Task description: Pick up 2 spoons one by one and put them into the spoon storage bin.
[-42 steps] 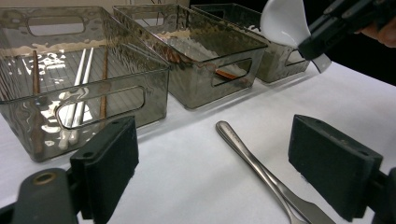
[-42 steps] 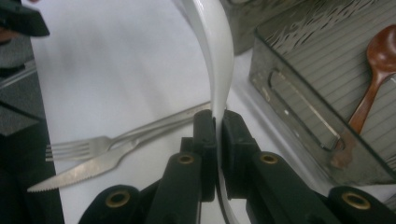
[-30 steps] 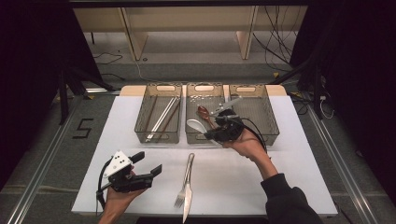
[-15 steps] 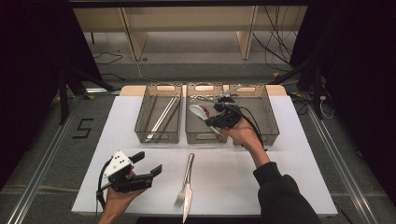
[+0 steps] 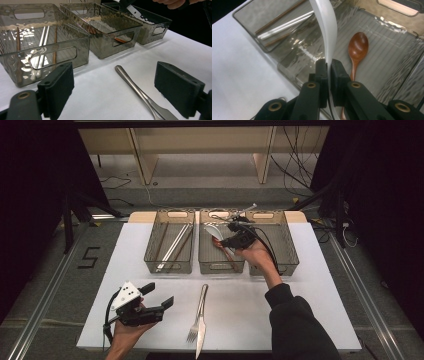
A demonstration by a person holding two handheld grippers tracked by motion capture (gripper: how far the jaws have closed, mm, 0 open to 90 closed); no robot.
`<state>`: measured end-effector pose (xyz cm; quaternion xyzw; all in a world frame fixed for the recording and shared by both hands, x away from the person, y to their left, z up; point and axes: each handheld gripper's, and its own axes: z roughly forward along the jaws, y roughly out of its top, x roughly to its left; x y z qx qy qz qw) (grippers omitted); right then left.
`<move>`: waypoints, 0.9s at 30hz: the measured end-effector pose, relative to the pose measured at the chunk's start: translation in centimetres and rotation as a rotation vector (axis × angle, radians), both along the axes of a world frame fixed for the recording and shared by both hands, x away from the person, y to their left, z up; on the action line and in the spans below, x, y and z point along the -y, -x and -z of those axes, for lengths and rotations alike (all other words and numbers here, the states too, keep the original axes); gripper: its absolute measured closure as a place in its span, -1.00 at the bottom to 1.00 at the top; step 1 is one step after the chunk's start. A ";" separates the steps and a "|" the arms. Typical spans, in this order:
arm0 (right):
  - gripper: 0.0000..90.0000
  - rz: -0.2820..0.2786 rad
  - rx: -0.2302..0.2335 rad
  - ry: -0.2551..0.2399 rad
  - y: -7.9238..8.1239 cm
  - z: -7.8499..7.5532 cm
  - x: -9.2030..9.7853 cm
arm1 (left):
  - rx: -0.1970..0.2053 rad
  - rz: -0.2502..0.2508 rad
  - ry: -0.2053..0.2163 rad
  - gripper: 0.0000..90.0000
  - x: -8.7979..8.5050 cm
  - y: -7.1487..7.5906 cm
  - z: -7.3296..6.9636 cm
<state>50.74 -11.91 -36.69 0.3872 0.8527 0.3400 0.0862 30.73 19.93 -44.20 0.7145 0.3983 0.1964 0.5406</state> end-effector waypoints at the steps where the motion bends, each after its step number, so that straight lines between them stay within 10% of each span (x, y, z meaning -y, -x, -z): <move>1: 0.91 0.007 -0.003 0.001 -0.2 0.1 0.0 | 0.000 0.000 0.000 -0.66 0.0 0.0 0.0; 27: 0.91 0.043 -0.042 0.027 -1.6 2.3 -1.0 | 0.002 0.000 0.004 -0.66 -0.1 0.0 0.0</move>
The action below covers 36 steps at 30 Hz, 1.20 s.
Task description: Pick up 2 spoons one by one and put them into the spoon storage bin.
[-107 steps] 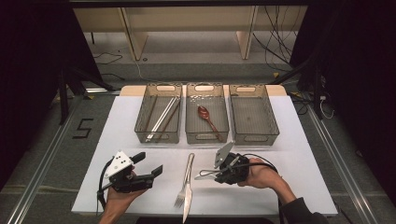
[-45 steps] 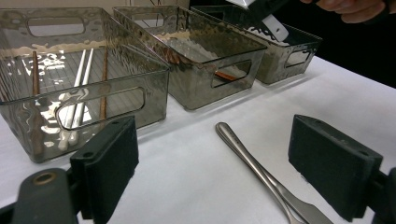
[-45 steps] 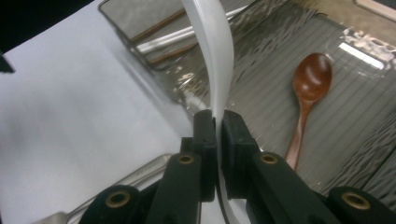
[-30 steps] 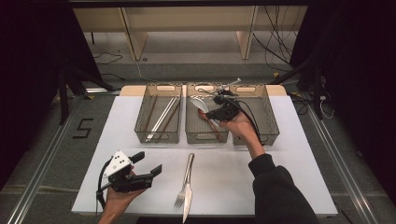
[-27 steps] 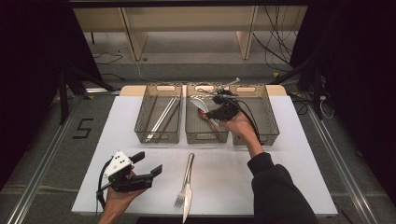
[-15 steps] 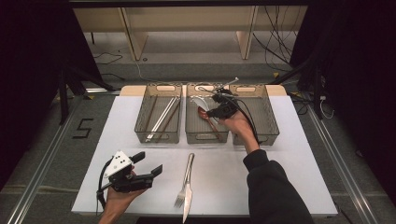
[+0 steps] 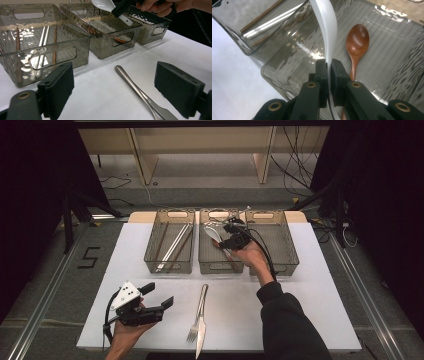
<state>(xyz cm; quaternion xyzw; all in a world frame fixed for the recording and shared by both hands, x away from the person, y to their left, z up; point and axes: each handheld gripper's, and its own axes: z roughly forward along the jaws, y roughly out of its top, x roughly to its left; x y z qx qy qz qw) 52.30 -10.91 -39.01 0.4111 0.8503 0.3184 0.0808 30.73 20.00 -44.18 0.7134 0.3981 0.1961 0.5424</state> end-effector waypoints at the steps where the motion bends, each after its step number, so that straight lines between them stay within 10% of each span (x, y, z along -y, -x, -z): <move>1: 0.91 -0.002 0.000 0.001 0.0 0.1 0.0 | 0.000 0.000 0.000 -0.66 0.0 0.0 0.0; 21: 0.88 0.003 -0.030 0.032 0.0 1.1 0.0 | 0.001 -0.003 0.005 -0.66 0.0 0.0 0.0; 36: 0.19 -0.097 0.033 -0.067 3.0 -1.1 -1.0 | 0.000 -0.004 0.001 -0.66 0.0 0.0 0.0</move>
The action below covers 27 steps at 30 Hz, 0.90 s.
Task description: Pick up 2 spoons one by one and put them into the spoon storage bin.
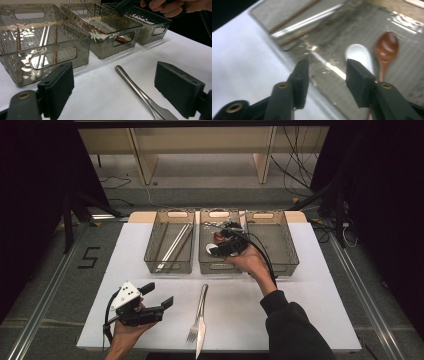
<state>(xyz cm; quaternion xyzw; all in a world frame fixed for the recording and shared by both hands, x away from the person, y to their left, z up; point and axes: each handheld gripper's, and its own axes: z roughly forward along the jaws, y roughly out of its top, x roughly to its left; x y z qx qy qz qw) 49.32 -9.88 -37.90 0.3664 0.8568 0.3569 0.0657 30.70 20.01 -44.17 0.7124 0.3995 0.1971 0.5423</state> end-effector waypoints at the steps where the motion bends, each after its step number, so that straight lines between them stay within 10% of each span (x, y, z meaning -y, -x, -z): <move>1: 0.18 -0.016 0.004 -0.006 0.5 -0.2 -0.2 | 0.001 0.001 -0.002 -0.66 0.0 0.0 0.0; 16: 0.07 -0.191 -0.010 -0.012 5.1 1.5 -3.1 | 0.002 -0.004 0.003 -0.66 0.0 0.0 0.0; 27: 0.55 -0.238 -0.023 0.007 5.7 4.3 -4.5 | 0.004 -0.004 0.004 -0.66 0.0 0.0 0.0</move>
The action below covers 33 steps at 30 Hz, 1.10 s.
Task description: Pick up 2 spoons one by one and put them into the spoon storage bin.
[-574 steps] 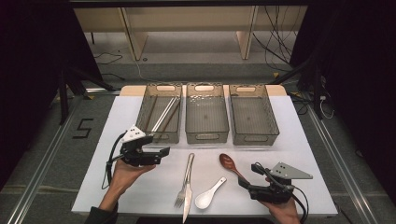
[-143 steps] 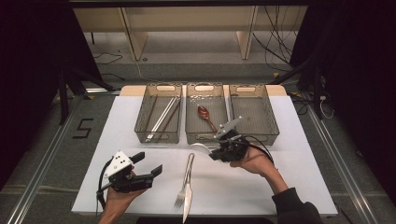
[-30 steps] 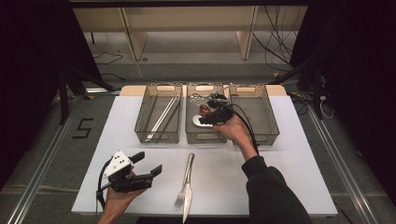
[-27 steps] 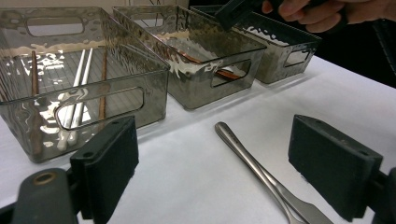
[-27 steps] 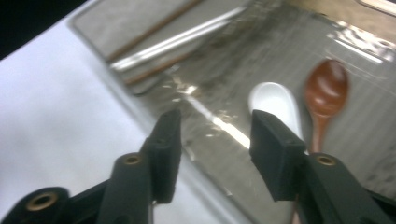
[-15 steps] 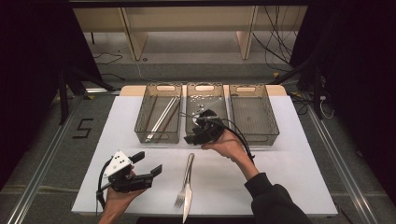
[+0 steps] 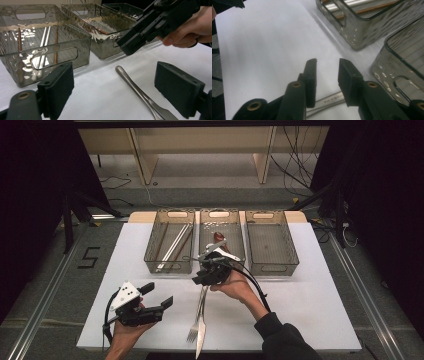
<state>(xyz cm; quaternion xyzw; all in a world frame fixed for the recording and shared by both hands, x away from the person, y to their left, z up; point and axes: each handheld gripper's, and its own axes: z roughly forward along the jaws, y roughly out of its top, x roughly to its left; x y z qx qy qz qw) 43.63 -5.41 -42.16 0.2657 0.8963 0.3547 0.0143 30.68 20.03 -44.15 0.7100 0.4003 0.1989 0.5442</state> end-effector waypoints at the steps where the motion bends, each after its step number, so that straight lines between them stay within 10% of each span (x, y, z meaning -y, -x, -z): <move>1: 0.61 -0.002 -0.004 0.001 0.0 0.2 -0.1 | 0.000 0.000 -0.001 -0.66 0.0 0.0 0.0; 12: 1.00 -0.005 -0.029 0.037 0.0 1.7 -0.7 | 0.001 0.002 -0.002 -0.66 0.0 0.0 0.0; 33: 1.00 -0.005 -0.054 0.087 -0.5 3.6 -1.5 | 0.001 0.005 -0.005 -0.66 -0.1 0.0 0.0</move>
